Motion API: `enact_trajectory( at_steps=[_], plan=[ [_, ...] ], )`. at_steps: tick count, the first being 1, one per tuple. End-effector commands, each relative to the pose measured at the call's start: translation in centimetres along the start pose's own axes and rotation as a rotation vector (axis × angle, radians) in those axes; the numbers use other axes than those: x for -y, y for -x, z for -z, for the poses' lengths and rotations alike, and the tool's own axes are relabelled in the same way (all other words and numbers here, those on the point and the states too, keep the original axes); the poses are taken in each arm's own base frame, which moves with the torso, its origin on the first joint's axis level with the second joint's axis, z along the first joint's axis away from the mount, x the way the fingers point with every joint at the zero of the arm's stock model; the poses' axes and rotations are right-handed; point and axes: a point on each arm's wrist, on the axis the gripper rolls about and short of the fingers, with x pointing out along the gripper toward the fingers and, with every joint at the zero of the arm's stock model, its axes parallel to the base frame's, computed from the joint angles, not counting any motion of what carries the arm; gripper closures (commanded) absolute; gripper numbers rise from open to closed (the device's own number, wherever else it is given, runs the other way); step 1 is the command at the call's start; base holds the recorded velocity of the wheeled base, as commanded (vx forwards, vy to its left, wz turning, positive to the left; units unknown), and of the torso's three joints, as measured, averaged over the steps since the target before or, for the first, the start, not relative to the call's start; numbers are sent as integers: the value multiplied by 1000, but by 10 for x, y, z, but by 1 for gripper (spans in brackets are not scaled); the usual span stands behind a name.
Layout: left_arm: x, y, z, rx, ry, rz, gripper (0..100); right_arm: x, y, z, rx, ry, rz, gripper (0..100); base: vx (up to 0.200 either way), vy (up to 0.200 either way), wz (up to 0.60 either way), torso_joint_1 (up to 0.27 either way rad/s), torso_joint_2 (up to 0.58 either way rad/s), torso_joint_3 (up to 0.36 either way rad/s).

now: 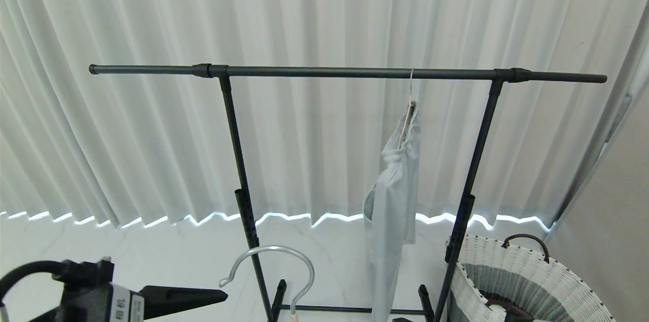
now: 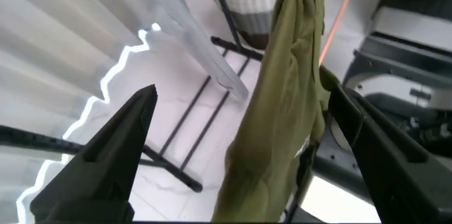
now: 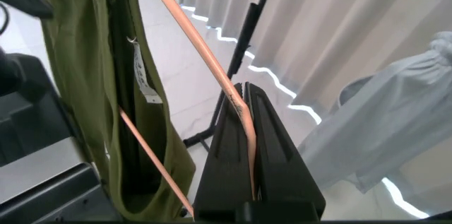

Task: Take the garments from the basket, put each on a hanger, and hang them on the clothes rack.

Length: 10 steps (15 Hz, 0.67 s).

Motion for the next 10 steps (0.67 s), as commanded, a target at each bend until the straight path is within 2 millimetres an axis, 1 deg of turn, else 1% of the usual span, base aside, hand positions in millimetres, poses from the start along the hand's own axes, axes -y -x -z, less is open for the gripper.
enact_trajectory(
  at_steps=[1,5,6,10],
  plan=[
    [1,-8,2,-36,-2,21,0,-3,1,0,0,12,-14,100,0,0,0,0,0,0],
    [2,-12,4,-59,-2,37,0,-5,1,-1,6,24,-21,100,0,0,0,0,0,0],
    [3,-13,5,-61,-3,42,100,-5,1,-2,8,24,-23,100,0,0,0,0,0,0],
    [3,-12,4,-56,-5,43,100,-6,1,-3,10,33,-26,100,0,0,0,0,0,0]
  ],
)
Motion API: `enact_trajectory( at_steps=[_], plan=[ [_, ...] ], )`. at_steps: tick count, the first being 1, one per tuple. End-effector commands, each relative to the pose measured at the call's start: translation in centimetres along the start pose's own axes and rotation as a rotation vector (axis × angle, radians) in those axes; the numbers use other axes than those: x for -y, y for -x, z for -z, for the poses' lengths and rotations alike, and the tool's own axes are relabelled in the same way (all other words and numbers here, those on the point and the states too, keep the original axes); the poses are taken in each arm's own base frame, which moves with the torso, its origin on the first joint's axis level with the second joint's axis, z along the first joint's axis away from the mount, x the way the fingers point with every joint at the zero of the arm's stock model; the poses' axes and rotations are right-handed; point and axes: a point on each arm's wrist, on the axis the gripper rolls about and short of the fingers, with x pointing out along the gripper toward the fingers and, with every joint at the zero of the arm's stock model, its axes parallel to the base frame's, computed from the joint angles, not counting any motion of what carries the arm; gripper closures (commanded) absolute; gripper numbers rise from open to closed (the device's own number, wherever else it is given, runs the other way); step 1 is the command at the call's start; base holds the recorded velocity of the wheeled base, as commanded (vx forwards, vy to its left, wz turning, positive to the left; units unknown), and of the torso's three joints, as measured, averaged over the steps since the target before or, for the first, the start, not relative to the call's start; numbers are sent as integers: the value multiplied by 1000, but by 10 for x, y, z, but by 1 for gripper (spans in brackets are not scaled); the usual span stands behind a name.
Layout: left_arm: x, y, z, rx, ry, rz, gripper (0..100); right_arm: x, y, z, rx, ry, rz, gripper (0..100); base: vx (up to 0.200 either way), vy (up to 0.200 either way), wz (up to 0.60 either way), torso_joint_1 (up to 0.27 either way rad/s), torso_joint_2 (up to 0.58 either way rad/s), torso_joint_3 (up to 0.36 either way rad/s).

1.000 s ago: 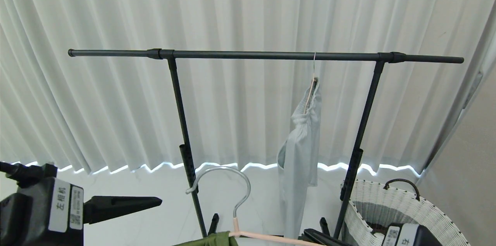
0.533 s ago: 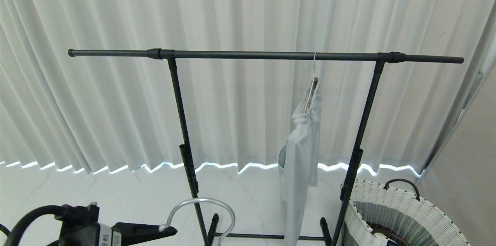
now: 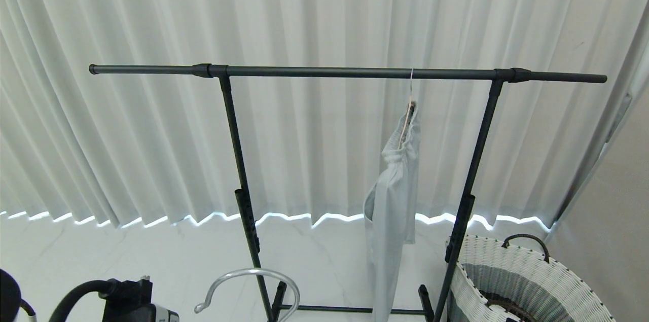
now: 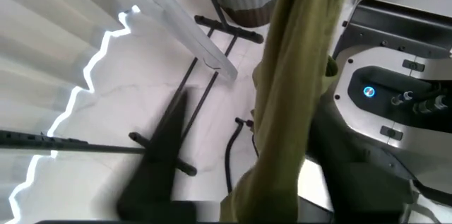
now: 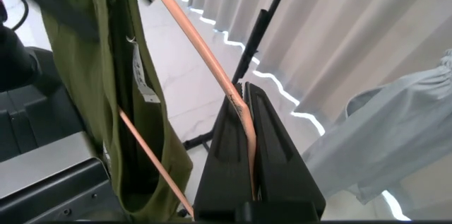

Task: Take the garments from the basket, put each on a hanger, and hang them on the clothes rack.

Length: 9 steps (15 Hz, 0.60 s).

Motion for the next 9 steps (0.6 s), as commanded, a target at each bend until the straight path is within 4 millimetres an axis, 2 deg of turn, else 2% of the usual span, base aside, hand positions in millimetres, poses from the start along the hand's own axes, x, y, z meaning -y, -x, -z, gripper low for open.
enact_trajectory(
  at_steps=[1,5,6,9],
  plan=[
    [0,0,0,0,0,-1,100,0,0,0,1,1,-1,100,0,0,0,0,0,0],
    [0,0,0,0,1,-2,100,0,0,0,2,12,-1,100,0,0,0,0,0,0],
    [0,0,0,-1,1,-5,100,0,0,0,1,14,-1,0,0,0,0,0,0,0],
    [0,1,3,-6,3,-25,100,2,1,0,2,20,8,0,0,0,0,0,0,0]
  ],
)
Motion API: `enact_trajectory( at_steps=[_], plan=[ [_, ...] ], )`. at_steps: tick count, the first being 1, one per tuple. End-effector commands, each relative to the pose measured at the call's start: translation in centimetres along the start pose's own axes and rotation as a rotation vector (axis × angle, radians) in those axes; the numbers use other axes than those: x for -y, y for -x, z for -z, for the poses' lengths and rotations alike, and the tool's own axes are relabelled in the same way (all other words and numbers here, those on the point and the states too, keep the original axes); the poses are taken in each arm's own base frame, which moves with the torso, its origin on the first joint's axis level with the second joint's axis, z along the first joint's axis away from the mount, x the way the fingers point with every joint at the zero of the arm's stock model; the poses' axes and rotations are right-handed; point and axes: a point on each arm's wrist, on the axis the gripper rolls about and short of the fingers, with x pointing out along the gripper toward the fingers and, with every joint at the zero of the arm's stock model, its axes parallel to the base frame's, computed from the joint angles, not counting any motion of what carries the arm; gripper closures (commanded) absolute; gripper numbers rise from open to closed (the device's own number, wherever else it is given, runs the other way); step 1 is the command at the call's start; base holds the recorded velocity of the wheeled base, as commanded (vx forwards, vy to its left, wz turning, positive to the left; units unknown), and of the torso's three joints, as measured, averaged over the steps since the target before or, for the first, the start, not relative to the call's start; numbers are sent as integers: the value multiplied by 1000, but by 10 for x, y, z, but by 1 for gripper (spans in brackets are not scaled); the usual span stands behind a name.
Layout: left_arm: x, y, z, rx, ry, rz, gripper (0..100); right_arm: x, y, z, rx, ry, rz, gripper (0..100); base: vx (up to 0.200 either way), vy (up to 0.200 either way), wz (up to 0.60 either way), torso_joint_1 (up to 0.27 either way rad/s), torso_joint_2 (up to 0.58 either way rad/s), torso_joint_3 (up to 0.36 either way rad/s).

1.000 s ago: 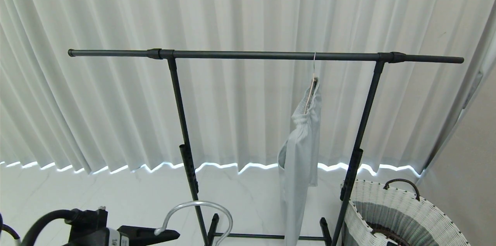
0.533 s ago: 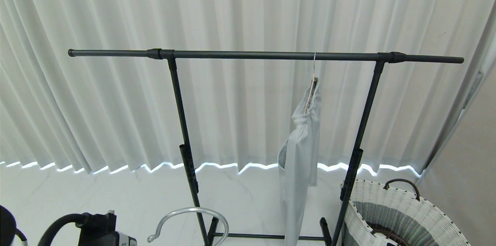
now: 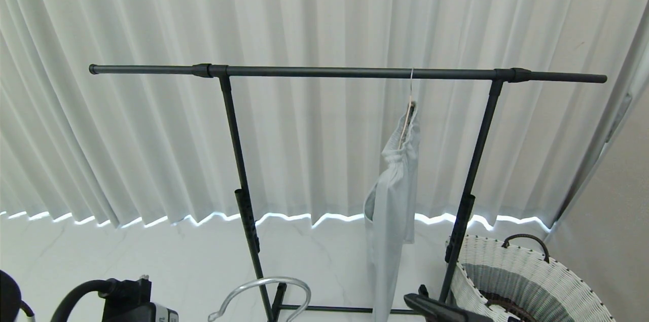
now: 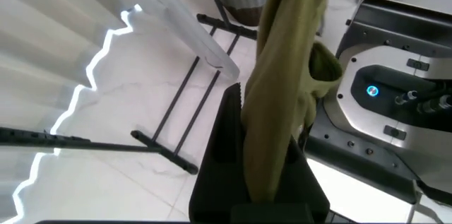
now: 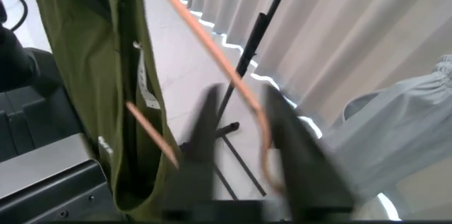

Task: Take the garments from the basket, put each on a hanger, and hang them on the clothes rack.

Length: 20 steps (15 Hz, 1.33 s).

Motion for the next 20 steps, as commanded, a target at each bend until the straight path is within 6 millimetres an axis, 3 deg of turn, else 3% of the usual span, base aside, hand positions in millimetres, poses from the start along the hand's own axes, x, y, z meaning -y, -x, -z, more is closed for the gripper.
enact_trajectory(
  at_steps=[1,5,8,12,17,20],
  plan=[
    [1,3,4,-3,1,-29,100,2,0,0,-2,0,9,0,0,0,0,0,0,0],
    [3,14,17,0,12,-138,100,8,-3,2,-13,-3,38,0,0,0,0,0,0,0],
    [-13,26,-11,110,271,-290,100,7,-6,0,-8,-11,39,0,0,0,0,0,0,0],
    [-16,29,-15,116,281,-378,100,5,-19,3,-30,-40,54,0,0,0,0,0,0,0],
    [-19,35,-28,182,271,-391,100,-14,-72,18,-119,-205,80,0,0,0,0,0,0,0],
    [-20,37,-31,192,259,-394,100,-6,-110,28,-170,-221,155,0,0,0,0,0,0,0]
  ],
)
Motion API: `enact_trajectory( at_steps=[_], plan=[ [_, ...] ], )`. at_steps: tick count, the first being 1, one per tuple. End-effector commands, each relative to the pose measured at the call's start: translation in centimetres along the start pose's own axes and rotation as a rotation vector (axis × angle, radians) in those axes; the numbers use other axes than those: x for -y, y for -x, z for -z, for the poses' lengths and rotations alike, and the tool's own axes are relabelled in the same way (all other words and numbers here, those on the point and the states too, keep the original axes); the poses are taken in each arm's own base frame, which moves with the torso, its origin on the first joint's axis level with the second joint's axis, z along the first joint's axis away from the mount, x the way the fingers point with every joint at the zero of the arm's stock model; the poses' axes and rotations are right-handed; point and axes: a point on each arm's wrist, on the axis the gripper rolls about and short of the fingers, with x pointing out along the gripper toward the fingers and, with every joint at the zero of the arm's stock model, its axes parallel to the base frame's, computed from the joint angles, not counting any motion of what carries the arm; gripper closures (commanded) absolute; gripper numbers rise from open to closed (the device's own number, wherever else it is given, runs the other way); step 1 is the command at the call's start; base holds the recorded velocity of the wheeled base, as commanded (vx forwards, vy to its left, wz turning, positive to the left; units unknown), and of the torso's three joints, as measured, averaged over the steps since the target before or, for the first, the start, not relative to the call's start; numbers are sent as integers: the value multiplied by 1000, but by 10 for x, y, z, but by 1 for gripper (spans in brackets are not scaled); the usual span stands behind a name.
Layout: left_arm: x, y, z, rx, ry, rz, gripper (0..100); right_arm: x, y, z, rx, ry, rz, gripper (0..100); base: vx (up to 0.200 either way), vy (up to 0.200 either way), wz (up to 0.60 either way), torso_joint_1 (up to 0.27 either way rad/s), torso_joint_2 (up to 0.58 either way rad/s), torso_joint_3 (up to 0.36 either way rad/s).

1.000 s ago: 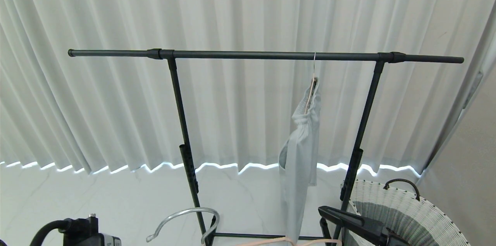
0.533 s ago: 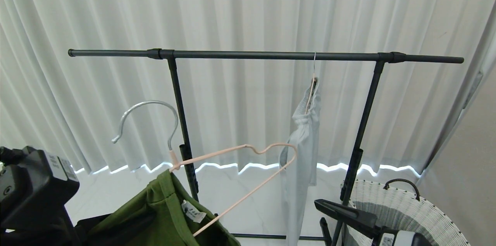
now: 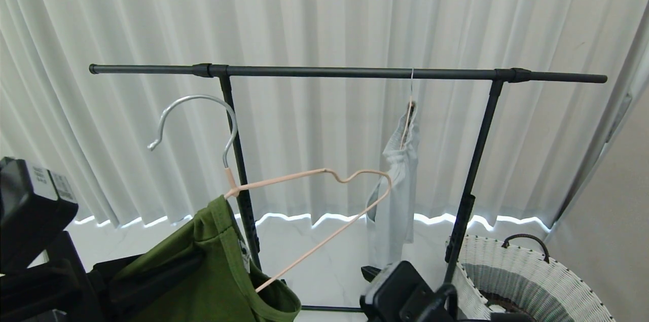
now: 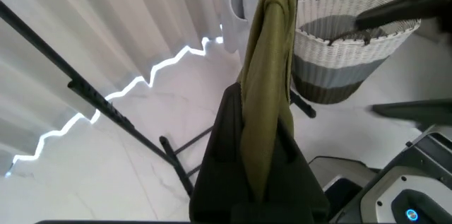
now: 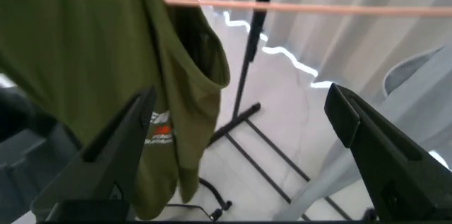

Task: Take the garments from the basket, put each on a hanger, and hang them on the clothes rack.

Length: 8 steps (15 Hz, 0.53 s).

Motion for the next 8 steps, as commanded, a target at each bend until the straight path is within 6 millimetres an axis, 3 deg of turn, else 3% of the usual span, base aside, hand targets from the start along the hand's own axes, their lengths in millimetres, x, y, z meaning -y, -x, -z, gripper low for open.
enact_trajectory(
  at_steps=[1,4,8],
  plan=[
    [0,1,-1,6,-16,0,100,5,-38,9,-41,-15,71,0,0,0,0,0,0,0],
    [-1,4,-5,49,-78,-6,100,14,-55,8,-36,-54,115,0,0,0,0,0,0,0],
    [-1,2,-9,76,-97,-10,100,6,-55,15,-56,-40,95,0,0,0,0,0,0,0]
  ],
)
